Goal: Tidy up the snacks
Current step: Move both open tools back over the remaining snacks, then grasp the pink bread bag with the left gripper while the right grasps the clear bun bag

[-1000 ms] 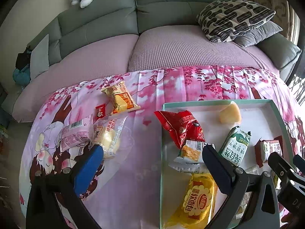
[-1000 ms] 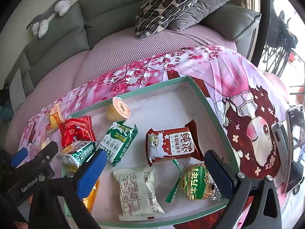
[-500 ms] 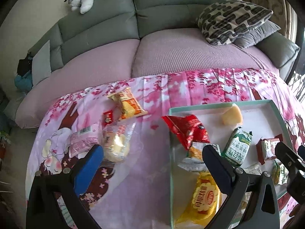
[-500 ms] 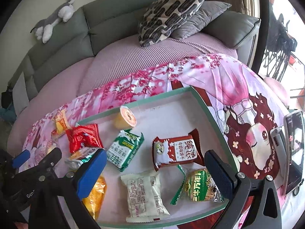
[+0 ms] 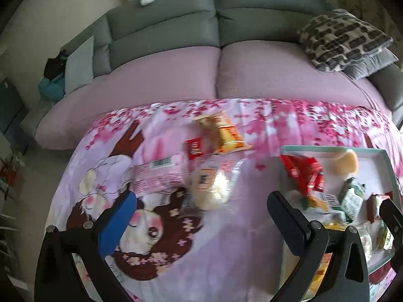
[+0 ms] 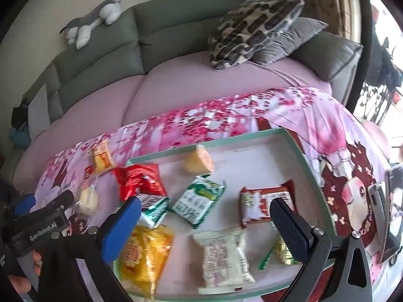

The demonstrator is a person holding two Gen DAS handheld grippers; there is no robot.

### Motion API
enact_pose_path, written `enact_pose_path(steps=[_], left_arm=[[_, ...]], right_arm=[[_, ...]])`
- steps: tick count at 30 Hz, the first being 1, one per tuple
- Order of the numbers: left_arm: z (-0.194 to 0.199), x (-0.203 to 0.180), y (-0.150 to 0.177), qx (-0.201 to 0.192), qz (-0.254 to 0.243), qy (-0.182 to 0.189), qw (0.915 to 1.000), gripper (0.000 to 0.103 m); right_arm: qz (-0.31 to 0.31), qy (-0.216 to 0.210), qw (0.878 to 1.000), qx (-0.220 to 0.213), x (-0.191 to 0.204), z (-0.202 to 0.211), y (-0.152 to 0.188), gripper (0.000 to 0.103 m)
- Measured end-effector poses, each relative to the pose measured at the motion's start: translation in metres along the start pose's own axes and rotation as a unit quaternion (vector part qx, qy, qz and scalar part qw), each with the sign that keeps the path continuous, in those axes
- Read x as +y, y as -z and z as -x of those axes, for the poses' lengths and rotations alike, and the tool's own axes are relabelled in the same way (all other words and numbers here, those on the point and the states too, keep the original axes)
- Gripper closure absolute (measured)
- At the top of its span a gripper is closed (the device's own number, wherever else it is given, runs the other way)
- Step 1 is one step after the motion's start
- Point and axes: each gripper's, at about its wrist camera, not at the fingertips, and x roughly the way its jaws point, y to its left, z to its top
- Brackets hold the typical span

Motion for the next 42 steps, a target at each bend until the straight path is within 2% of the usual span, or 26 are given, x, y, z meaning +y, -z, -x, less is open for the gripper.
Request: enact_pose_path(steps=[12, 27, 32, 37, 40, 42], left_arm=[[-0.014, 0.085, 0.017, 0.028, 0.076, -0.031, 0.9962, 0.0], [-0.03, 0.162, 0.033, 0.045, 0.152, -0.016, 0.9873, 0.0], [-0.047, 0.167, 0.029, 0.043, 0.167, 0.008, 0.9851, 0.0], [-0.067, 0.158, 0.011, 0.027, 0.173, 0.055, 0.983, 0.0], [-0.079, 0.149, 0.001, 0.034, 0.167, 0.087, 0.9815, 0.0], [-0.09, 0.14, -0.004, 0.045, 0.154, 0.087, 0.9832, 0.0]], right_arm=[[0.071, -0.039, 0.997, 0.005, 0.075, -0.009, 0.014, 0.0], [0.134, -0.042, 0.99, 0.028, 0.149, -0.029, 0.034, 0.0], [0.151, -0.066, 0.986, 0.031, 0.168, -0.038, 0.04, 0.0], [0.139, -0.099, 0.985, 0.037, 0.181, -0.051, 0.038, 0.001], [0.131, -0.112, 0.984, 0.042, 0.19, -0.06, 0.035, 0.004], [0.13, -0.113, 0.984, 0.043, 0.196, -0.067, 0.032, 0.005]])
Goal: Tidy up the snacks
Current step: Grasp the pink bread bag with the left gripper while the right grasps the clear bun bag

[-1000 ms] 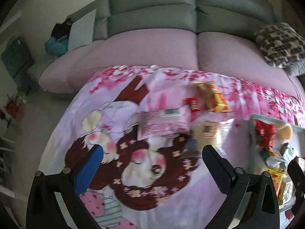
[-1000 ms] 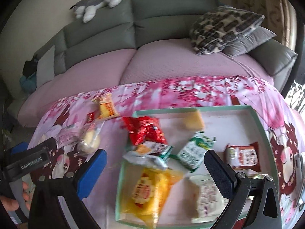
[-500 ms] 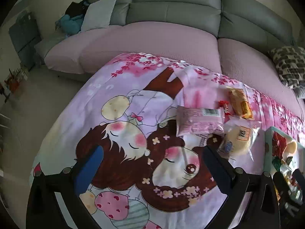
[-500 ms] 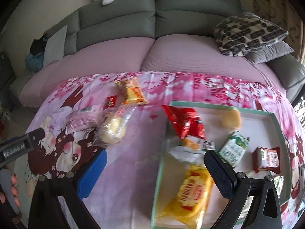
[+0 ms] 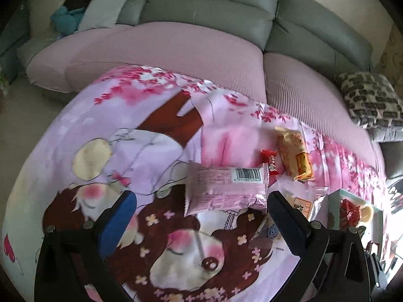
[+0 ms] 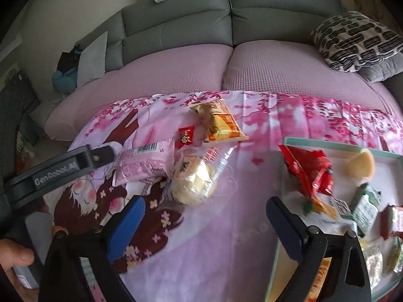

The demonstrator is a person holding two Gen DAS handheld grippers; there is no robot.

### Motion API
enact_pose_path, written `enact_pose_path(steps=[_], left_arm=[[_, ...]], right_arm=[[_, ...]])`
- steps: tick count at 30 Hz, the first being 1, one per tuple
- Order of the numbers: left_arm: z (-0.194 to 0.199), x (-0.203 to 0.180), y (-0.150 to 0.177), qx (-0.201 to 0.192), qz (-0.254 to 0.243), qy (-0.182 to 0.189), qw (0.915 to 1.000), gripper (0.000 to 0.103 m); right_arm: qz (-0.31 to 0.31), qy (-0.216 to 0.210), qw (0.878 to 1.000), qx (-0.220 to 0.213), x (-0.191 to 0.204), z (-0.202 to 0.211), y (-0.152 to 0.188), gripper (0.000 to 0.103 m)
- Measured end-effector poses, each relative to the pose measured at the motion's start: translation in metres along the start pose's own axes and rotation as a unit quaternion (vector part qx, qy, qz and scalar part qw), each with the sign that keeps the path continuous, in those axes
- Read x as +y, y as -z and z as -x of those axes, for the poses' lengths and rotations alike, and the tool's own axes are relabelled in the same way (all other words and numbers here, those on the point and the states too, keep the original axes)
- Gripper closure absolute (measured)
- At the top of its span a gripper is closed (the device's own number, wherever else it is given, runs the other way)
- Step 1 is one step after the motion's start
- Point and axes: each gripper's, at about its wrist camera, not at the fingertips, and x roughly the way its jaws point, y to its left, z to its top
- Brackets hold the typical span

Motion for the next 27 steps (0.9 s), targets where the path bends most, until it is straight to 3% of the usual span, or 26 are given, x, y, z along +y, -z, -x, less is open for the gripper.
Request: enact_pose_path(steps=[6, 19, 21, 27], left_arm=[[-0.038, -0.021, -0.003, 0.046, -0.023, 0.019, 0.9985, 0.0], [-0.07, -0.028, -0.007, 0.057, -0.026, 0.01, 0.998, 0.001], [-0.071, -0.027, -0.007, 0.055, -0.026, 0.007, 0.9981, 0.009], [-0.065, -0.023, -0.006, 0.055, -0.025, 0.002, 0.9982, 0.018]], right_arm=[[-0.003, 0.007, 1.0, 0.003, -0.001, -0.022, -0.012, 0.016], [-0.013, -0.028, 0.999, 0.026, -0.002, -0.064, -0.013, 0.038], [-0.022, -0.044, 0.998, 0.025, -0.003, -0.065, -0.013, 0.046], [-0.039, -0.061, 0.997, 0.022, -0.007, -0.064, -0.013, 0.052]])
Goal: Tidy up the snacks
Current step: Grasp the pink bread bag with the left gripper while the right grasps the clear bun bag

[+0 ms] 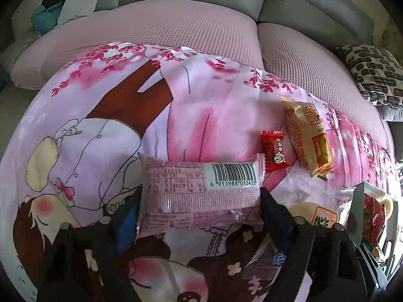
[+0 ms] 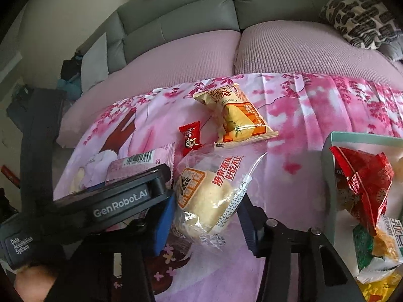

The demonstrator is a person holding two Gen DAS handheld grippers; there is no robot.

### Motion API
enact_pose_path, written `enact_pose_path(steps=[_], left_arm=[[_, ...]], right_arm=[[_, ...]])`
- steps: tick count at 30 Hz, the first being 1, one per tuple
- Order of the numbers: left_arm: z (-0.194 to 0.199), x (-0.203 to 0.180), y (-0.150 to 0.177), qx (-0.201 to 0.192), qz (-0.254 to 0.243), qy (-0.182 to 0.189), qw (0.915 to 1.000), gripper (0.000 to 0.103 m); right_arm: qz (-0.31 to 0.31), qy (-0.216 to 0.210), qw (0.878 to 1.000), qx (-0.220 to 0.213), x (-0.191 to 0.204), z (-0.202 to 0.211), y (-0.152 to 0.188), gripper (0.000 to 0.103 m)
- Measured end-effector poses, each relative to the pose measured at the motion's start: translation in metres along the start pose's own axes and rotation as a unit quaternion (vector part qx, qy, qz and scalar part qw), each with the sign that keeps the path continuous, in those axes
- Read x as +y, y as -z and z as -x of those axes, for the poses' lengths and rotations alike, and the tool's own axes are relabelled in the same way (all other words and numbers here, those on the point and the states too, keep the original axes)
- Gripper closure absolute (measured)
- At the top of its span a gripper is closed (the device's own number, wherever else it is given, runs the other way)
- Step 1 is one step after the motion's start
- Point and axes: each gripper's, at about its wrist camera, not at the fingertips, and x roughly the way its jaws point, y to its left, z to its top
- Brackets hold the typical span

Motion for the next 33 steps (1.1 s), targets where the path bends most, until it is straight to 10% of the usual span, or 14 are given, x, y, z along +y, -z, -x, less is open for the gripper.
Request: enact_pose_path(steps=[33], left_arm=[[0.134, -0.026, 0.027, -0.102, -0.012, 0.015, 0.9946, 0.02]], right_arm=[[-0.063, 0.03, 0.995, -0.072, -0.044, 0.121, 0.015, 0.055]])
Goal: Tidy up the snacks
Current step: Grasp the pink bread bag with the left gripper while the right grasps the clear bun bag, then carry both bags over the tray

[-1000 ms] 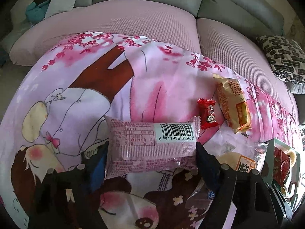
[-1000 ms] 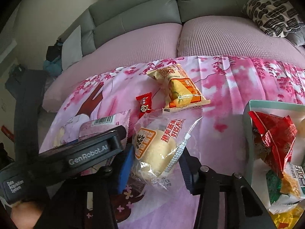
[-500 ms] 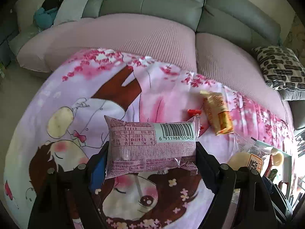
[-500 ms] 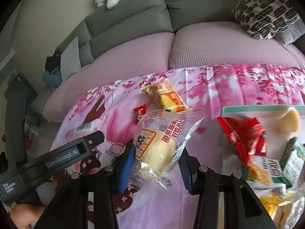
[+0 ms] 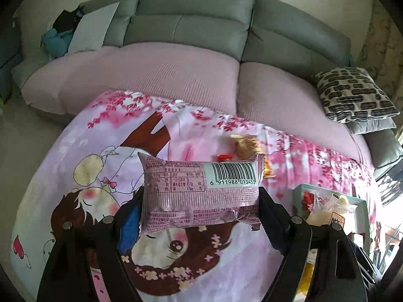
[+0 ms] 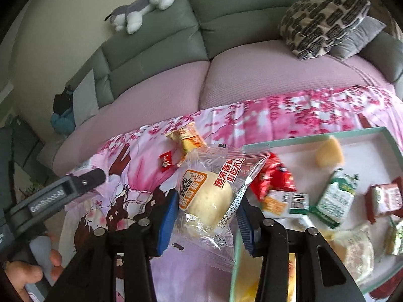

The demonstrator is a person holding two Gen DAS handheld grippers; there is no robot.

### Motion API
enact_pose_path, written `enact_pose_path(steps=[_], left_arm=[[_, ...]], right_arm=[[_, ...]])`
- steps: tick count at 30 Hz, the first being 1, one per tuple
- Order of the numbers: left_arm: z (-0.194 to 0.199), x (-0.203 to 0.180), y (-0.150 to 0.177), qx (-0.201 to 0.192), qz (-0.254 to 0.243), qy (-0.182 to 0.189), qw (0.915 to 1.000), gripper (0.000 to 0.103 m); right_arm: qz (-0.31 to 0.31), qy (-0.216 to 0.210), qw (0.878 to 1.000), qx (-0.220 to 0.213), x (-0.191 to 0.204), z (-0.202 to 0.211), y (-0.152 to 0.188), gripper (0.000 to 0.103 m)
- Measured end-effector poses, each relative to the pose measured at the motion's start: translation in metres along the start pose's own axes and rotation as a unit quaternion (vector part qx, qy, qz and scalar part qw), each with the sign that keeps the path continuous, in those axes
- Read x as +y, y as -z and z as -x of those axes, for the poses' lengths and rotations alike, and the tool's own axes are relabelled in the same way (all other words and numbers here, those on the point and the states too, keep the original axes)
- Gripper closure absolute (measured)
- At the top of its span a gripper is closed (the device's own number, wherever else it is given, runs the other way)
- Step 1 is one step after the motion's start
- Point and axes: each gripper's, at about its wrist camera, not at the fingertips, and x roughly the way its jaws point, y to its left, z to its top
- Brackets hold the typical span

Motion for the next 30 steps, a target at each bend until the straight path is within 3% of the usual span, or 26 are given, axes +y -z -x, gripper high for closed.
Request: enact_pose_path(steps=[13, 30], left_arm=[[0.018, -0.072, 0.008, -0.011, -0.051, 0.046, 0.9976, 0.02], [0.024, -0.173, 0.035, -0.005, -0.131, 0.081, 0.9881, 0.02]], right_arm=[[-0.037, 0.046, 0.997, -0.052, -0.053, 0.051, -0.01, 0.055], [-0.134, 0.101, 0.984, -0.066, -0.161, 0.081, -0.013, 0.055]])
